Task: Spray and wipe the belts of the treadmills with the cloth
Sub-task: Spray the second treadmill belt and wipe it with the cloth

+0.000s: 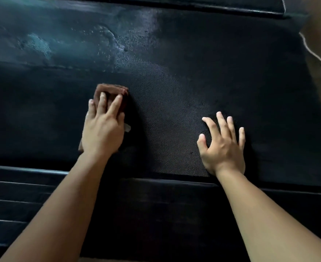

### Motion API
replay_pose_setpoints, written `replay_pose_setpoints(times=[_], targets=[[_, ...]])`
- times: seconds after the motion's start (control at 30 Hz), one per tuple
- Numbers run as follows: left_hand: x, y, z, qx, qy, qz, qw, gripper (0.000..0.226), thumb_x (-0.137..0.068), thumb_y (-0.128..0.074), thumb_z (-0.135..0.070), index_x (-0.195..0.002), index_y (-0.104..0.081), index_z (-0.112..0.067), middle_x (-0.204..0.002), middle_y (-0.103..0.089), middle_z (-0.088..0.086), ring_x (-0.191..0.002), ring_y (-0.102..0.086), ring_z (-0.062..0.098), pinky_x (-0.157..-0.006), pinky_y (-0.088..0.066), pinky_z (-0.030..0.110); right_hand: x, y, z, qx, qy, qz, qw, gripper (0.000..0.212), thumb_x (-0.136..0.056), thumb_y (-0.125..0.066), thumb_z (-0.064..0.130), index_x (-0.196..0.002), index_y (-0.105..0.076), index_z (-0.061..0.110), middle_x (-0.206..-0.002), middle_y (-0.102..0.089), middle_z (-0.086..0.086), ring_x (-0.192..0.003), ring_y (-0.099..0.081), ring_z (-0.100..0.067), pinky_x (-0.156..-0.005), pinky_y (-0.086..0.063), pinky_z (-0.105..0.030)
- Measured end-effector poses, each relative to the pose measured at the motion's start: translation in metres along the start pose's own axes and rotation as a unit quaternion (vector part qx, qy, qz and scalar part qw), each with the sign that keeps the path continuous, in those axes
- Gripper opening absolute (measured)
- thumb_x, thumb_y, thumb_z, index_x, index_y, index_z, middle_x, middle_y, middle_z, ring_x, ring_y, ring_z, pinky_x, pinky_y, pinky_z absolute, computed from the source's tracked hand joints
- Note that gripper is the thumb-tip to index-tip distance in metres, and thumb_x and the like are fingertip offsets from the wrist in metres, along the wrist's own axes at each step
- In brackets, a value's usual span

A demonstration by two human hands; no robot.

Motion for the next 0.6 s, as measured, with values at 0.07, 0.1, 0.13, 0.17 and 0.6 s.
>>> replay_pose_setpoints(times=[0.07,0.1,0.13,0.17,0.6], targets=[[-0.027,-0.002,-0.016,0.001,0.015,0.007,1.000,0.054,-0.106,-0.035,-0.039,-0.158,-0.020,-0.038,-0.168,-0.008,0.009,-0.153,-0.005,0.039,-0.124,-0.004,0.038,0.000,-0.001,0.000,0.001,0.000,0.004,1.000,0.054,-0.090,-0.030,0.052,-0.143,-0.034,0.044,-0.164,-0.019,0.004,-0.152,-0.010,-0.022,-0.122,-0.002,-0.052],[-0.040,-0.005,-0.028,-0.004,0.011,0.018,1.000,0.055,-0.106,-0.034,-0.040,-0.158,-0.018,-0.038,-0.169,-0.006,0.008,-0.154,-0.003,0.037,-0.124,-0.003,0.038,-0.001,-0.002,0.000,0.002,0.001,0.005,1.000,0.054,-0.090,-0.030,0.052,-0.143,-0.034,0.045,-0.164,-0.019,0.004,-0.152,-0.010,-0.022,-0.122,-0.002,-0.052],[-0.052,-0.008,-0.043,-0.008,-0.002,0.030,1.000,0.056,-0.106,-0.034,-0.041,-0.158,-0.015,-0.039,-0.169,-0.004,0.008,-0.154,-0.002,0.036,-0.124,-0.004,0.038,-0.001,-0.002,0.000,0.003,0.001,0.005,1.000,0.054,-0.090,-0.030,0.052,-0.143,-0.034,0.044,-0.164,-0.019,0.004,-0.152,-0.010,-0.022,-0.122,-0.002,-0.052],[-0.063,-0.013,-0.059,-0.012,-0.024,0.040,0.999,0.057,-0.105,-0.034,-0.043,-0.158,-0.013,-0.040,-0.169,-0.002,0.008,-0.154,-0.001,0.036,-0.124,-0.004,0.039,-0.001,-0.001,0.000,0.004,0.001,0.005,1.000,0.054,-0.090,-0.030,0.052,-0.143,-0.034,0.044,-0.164,-0.019,0.004,-0.152,-0.010,-0.022,-0.122,-0.002,-0.052],[0.054,-0.031,-0.114,0.046,-0.229,0.093,0.968,0.057,-0.092,-0.027,-0.052,-0.149,-0.036,-0.049,-0.164,-0.028,-0.003,-0.152,-0.022,0.029,-0.122,-0.024,0.043,-0.002,-0.001,-0.001,0.003,-0.003,0.015,1.000,0.059,-0.088,-0.028,0.052,-0.145,-0.034,0.042,-0.165,-0.018,0.004,-0.152,-0.008,-0.022,-0.122,0.000,-0.051]])
Point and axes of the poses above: each hand's wrist, its own x-axis away from the middle knuckle, its own y-axis out of the back of the hand, z = x × y, the point moved 8 cm from there along -x, towards the middle knuckle
